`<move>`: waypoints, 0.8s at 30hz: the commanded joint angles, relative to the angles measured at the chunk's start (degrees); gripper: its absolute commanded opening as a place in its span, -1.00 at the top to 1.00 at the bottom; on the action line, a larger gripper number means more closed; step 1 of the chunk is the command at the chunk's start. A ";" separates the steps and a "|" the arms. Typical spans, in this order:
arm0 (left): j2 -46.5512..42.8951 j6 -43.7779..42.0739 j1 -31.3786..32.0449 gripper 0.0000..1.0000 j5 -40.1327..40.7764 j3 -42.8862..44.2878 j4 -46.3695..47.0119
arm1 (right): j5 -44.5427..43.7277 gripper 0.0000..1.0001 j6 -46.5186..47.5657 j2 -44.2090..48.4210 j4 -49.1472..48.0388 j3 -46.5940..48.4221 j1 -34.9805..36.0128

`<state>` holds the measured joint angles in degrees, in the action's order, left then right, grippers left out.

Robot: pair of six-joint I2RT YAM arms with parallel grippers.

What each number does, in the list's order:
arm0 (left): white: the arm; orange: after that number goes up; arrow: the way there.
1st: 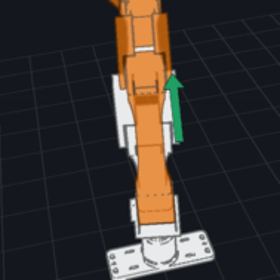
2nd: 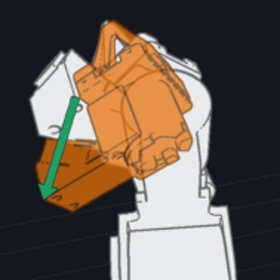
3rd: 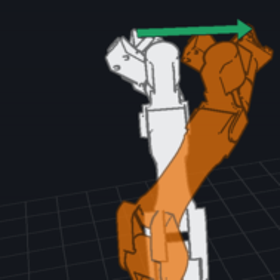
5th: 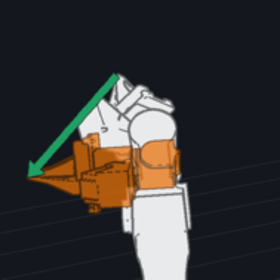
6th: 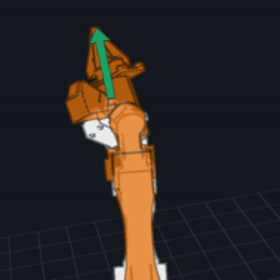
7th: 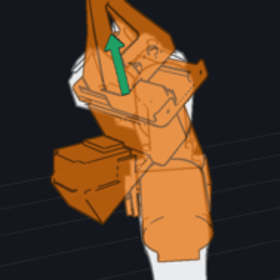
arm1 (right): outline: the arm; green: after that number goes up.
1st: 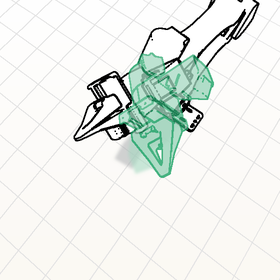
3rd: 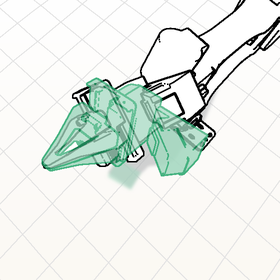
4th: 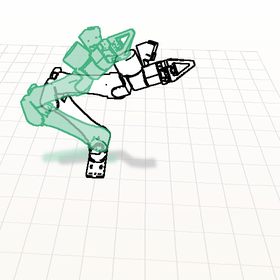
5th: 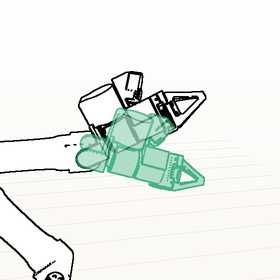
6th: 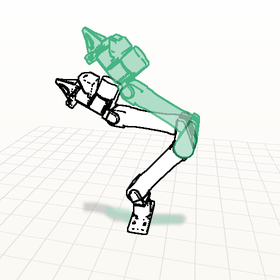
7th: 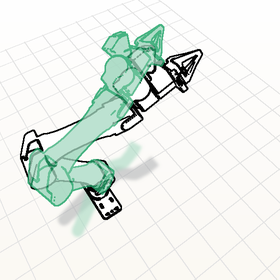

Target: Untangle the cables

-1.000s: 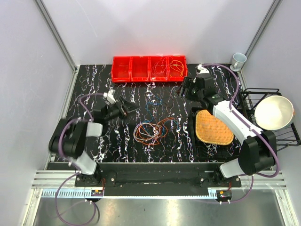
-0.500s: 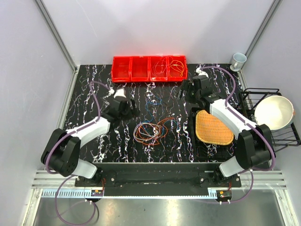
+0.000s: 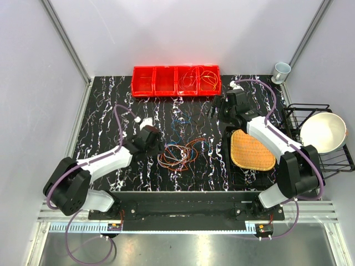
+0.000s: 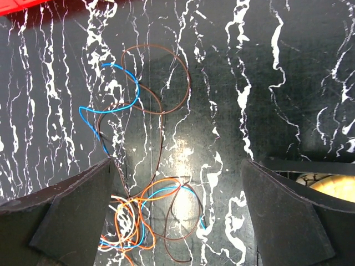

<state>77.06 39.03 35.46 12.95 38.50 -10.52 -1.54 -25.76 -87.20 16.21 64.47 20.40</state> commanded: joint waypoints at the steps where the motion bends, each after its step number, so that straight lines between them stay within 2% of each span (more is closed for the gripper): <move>1: 0.11 0.88 1.89 -0.29 4.54 1.31 -0.63 | 1.37 -1.00 -0.35 -0.08 -0.83 -0.39 -0.10; 9: 1.78 -2.28 4.96 -0.25 3.84 2.98 1.55 | 1.37 -1.00 -0.52 -0.08 -0.91 -1.54 -0.01; 16: 2.30 -5.10 6.90 -0.25 2.52 2.72 8.84 | 3.21 -1.00 -1.66 -0.69 -1.09 -1.54 -0.01; 24: 7.84 -4.22 8.31 -0.20 5.33 7.90 5.61 | 2.86 -0.99 -1.31 0.45 -1.09 -2.33 -0.01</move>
<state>83.40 34.98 43.27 15.31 42.70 -5.96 1.13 -26.83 -87.50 16.21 62.74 20.40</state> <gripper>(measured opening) 0.613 0.994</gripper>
